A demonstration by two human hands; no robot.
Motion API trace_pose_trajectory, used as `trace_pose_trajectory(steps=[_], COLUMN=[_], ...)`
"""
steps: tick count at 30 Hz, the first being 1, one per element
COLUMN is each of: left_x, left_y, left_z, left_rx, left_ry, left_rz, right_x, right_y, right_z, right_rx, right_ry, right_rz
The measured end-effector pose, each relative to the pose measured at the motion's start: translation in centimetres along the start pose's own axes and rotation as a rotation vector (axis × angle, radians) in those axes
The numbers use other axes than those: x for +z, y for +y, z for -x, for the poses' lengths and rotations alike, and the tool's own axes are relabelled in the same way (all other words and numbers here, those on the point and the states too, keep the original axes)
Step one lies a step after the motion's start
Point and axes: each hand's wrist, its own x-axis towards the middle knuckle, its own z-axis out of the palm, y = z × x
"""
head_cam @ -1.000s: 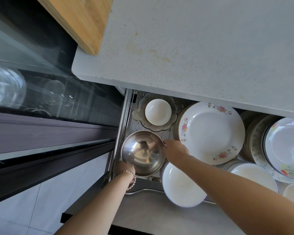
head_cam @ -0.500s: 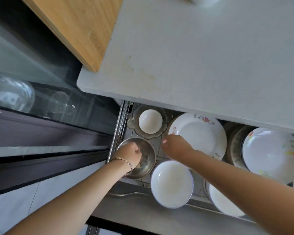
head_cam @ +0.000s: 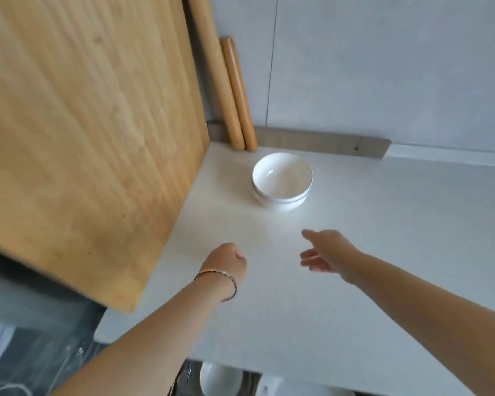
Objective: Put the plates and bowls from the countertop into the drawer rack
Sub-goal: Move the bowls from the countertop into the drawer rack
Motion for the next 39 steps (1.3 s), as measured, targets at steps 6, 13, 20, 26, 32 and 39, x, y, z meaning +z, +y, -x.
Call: trace_pose_trajectory(steps=[6,13,20,26,32,39], left_x=[-0.2,0.3,-0.3,-1.5,0.2,3.4], left_y=[-1.3,-4.1,-3.0,-2.0,-5.6,-13.6], left_z=[-3.3,-3.5,-1.6,3.7,11.5,17.3], left_rx=[-0.049,-0.041,-0.039,0.082,0.132,-0.037], left_ry=[0.072,0.054,0.029,-0.043,-0.296,-0.400], left_rz=[0.121,0.094,0.338,0.582,0.386,0.163], right_x=[0.7,4.3,3.1,0.2,-0.1,5.2], right_y=[-4.3,-4.9,-2.2,3.8,9.8,17.1], right_z=[-7.5,-11.3,-6.7,3.1,11.9,15.5], right_rx=[0.113,0.030,0.041,0.007,-0.068,0.049], right_ry=[0.046,0.097,0.013,-0.147,-0.210,-0.297], right_rz=[-0.303,-0.563,-0.498,-0.250,0.078,0.274])
